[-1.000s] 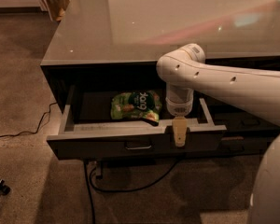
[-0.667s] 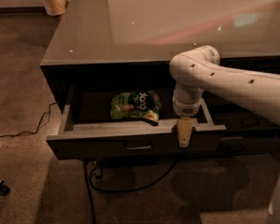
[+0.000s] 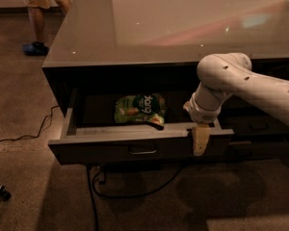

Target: Open top drawer

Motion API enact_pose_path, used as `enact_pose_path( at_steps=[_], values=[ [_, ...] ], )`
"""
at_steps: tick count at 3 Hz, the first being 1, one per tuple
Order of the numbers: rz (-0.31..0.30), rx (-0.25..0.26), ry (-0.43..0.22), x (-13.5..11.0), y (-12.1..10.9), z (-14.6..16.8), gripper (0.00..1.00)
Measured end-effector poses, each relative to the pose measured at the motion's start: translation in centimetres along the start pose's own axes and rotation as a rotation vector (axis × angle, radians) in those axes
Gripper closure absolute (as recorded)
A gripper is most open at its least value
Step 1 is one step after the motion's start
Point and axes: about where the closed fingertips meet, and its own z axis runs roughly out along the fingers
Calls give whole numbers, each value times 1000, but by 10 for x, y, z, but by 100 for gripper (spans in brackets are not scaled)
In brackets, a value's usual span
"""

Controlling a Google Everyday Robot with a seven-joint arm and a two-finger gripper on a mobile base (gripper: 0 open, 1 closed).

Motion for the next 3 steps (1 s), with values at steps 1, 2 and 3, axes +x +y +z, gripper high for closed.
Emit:
enact_pose_path(
  at_steps=[1,2,3],
  values=[
    [-46,-22,20,2,18,0,0],
    [-46,-22,20,2,18,0,0],
    [-65,-29,-19,-2,26,-1,0]
  ],
)
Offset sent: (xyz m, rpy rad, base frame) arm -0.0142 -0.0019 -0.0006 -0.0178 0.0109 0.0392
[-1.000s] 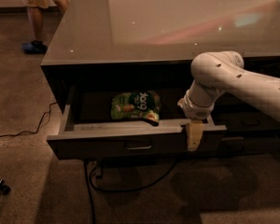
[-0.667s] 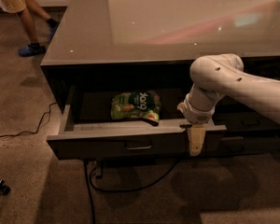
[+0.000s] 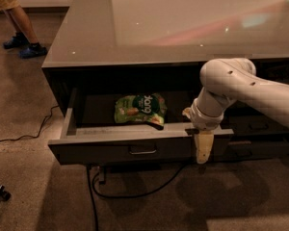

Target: Open top drawer

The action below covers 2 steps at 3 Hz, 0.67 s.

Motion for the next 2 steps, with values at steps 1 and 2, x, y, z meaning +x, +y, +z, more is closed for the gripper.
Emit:
enact_pose_path(
  at_steps=[1,2],
  values=[
    [-32,-37,-52,-9,40,5,8],
    [-41,-73,-76,-11,70,10,39]
  ],
)
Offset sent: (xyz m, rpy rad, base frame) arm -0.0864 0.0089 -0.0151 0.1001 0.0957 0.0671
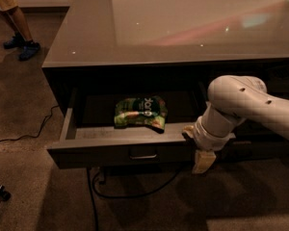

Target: Open top drawer

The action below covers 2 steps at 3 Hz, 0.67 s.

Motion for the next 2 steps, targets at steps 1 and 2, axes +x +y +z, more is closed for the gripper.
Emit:
enact_pose_path(
  at_steps=[1,2],
  values=[
    [-5,-12,10,0,21,-1,63],
    [-5,-13,11,0,22,-1,60]
  ],
)
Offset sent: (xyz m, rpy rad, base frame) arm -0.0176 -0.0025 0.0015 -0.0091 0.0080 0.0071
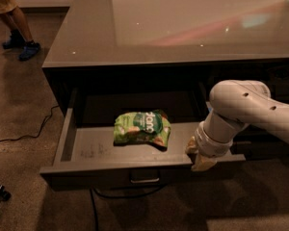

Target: Open top drawer

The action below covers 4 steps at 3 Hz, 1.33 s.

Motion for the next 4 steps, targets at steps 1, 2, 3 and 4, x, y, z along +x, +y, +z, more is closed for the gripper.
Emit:
enact_pose_path(
  at_steps=[1,2,3,4],
  values=[
    [0,0,0,0,0,0,37],
    [0,0,0,0,0,0,13],
    [0,0,0,0,0,0,0],
    [0,0,0,0,0,0,0]
  ],
)
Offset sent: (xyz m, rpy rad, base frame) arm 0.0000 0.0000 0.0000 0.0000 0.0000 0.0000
